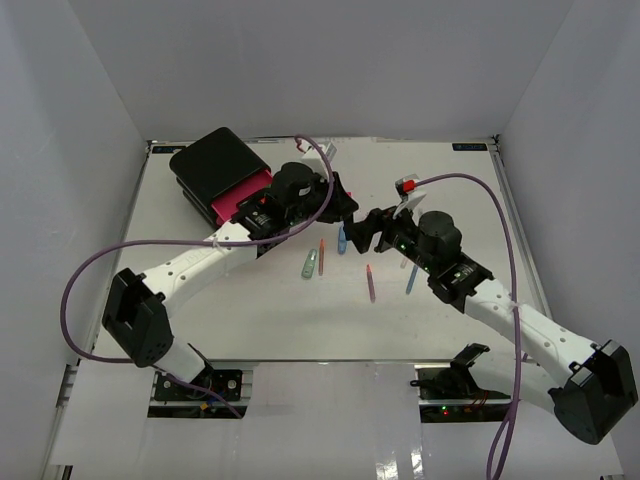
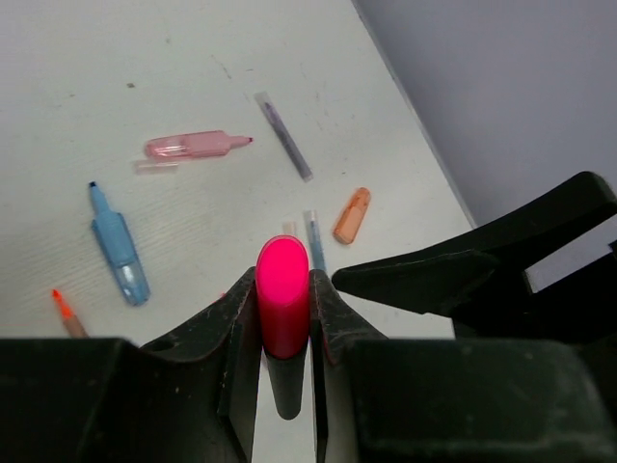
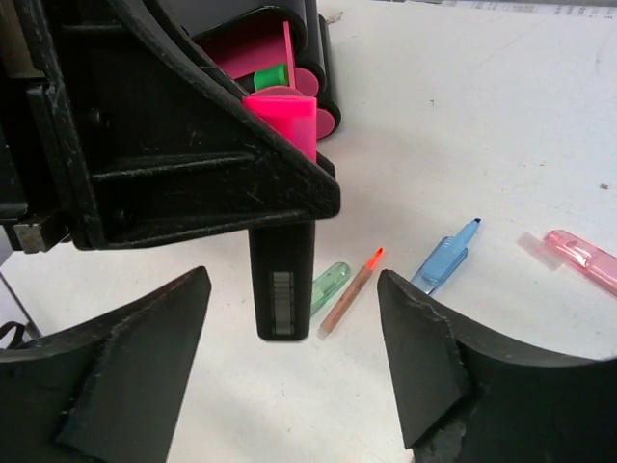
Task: Sort the stationery into containers
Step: Place the pen in the drawer.
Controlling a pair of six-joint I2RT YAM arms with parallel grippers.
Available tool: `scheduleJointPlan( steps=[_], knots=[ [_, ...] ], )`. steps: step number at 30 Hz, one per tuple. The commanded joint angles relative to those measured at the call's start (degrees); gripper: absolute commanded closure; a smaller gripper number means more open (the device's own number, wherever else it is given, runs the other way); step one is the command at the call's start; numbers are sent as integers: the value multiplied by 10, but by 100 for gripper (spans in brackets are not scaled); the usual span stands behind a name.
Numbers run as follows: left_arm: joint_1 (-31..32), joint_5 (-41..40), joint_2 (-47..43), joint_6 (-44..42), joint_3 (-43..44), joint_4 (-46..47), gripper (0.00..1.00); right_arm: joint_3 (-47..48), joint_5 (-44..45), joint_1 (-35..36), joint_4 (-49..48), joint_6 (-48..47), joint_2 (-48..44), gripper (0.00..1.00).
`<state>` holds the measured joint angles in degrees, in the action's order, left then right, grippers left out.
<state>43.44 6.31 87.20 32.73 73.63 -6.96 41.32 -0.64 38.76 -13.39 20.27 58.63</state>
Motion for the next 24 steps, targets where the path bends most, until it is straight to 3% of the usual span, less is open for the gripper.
scheduleJointPlan(
  steps=[1,7,13,24],
  knots=[
    [-5,-54,-39,-84,32,-44,74,-8,-3,3,1,-21,-26,20],
    [-51,-172,-25,-304,120,-189,66,-36,4,3,21,-57,-64,10],
    [-123,-232,1,-454,161,-274,66,-76,-1,4,23,-101,-97,5],
    [-183,-279,71,-531,156,-265,59,-85,-30,3,49,-99,-100,4]
  ],
)
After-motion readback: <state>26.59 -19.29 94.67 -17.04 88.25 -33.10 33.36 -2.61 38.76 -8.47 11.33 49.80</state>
